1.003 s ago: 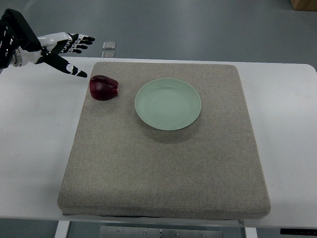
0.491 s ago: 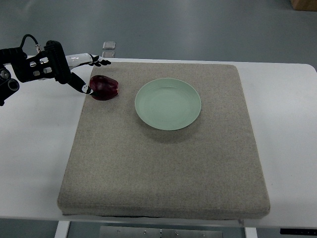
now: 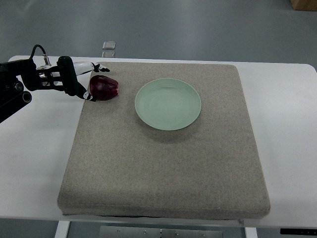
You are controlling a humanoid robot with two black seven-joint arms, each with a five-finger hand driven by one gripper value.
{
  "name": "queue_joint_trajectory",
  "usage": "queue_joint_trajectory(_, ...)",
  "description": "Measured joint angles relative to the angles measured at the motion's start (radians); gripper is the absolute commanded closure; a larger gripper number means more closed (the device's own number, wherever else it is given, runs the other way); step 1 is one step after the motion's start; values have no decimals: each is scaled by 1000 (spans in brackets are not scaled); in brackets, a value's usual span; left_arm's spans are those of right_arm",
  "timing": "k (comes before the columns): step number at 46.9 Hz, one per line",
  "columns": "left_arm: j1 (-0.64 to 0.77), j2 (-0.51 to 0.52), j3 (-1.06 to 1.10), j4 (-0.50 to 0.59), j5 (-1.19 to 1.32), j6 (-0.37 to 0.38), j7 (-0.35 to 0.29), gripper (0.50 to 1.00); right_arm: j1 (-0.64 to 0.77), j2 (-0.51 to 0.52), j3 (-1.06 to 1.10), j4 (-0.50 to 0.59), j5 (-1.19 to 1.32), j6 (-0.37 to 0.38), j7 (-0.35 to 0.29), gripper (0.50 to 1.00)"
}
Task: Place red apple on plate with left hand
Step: 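Lower the left hand over the red apple and close fingers around it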
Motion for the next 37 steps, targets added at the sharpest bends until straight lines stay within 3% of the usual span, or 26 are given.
queue_joint_trajectory(13, 0, -21, -1, -2, 0, 0, 0, 602, 1, 0, 0, 0, 0, 0, 0, 568)
queue_joint_trajectory(21, 0, -26, -1, -1, 0, 0, 0, 686, 0, 0, 0, 0, 0, 0, 0, 568)
queue_joint_trajectory(32, 0, -28, -1, 0, -2, 13, 0, 690, 0, 0, 0, 0, 0, 0, 0, 568)
queue_joint_trajectory(37, 0, -27, -1, 0, -3, 13, 0, 782, 0, 0, 0, 0, 0, 0, 0, 568)
